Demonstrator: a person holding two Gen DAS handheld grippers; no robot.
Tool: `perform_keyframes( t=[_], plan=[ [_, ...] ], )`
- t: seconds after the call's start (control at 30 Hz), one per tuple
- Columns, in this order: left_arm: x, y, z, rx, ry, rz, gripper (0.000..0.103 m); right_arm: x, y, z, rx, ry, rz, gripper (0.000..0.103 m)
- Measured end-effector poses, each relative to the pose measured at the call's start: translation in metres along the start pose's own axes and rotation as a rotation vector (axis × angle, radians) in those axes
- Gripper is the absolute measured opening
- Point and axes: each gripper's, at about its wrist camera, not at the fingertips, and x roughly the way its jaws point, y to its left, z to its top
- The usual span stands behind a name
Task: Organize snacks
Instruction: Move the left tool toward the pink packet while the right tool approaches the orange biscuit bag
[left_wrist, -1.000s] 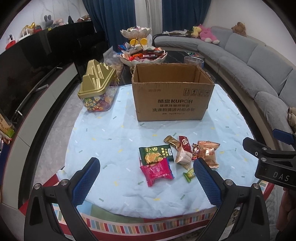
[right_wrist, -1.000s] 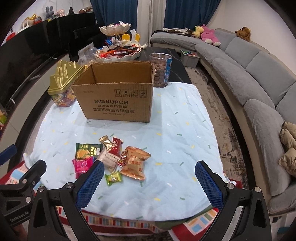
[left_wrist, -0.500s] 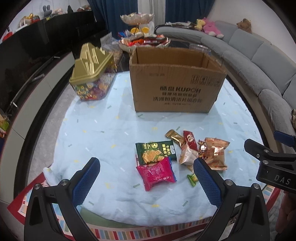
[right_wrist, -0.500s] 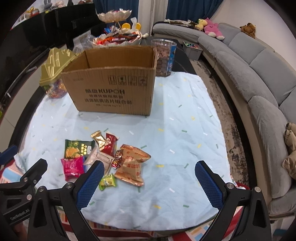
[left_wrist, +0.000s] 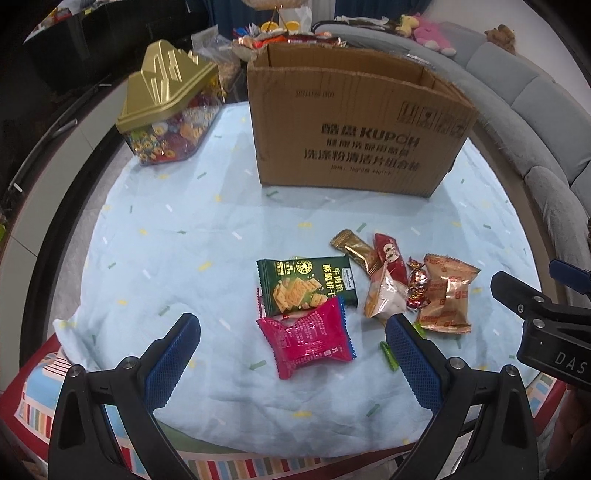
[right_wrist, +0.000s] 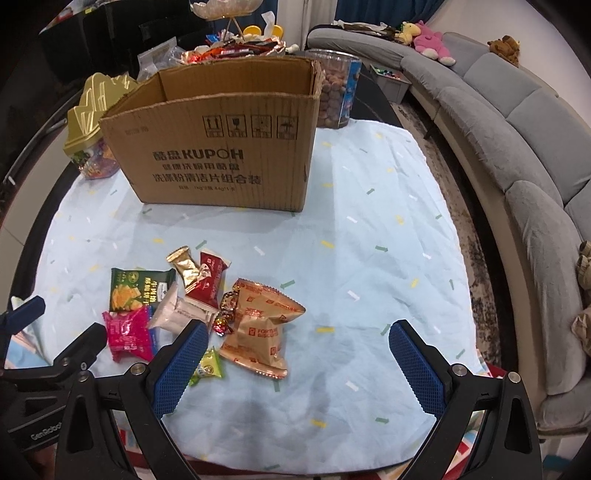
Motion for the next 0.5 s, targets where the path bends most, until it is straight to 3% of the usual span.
perform_keyframes(
  t=[0.27, 0.5],
  plan=[
    [0.026, 0.001, -0.001, -0.020, 0.054, -0.009, 0.099, 0.029, 0.000, 0.002, 0.022, 0.061, 0.022, 0.100],
    [0.047, 0.001, -0.002, -0.038, 0.098, -0.004, 0.096, 0.049, 0.004, -0.001, 0.010, 0.090, 0.020, 0.089]
  ],
)
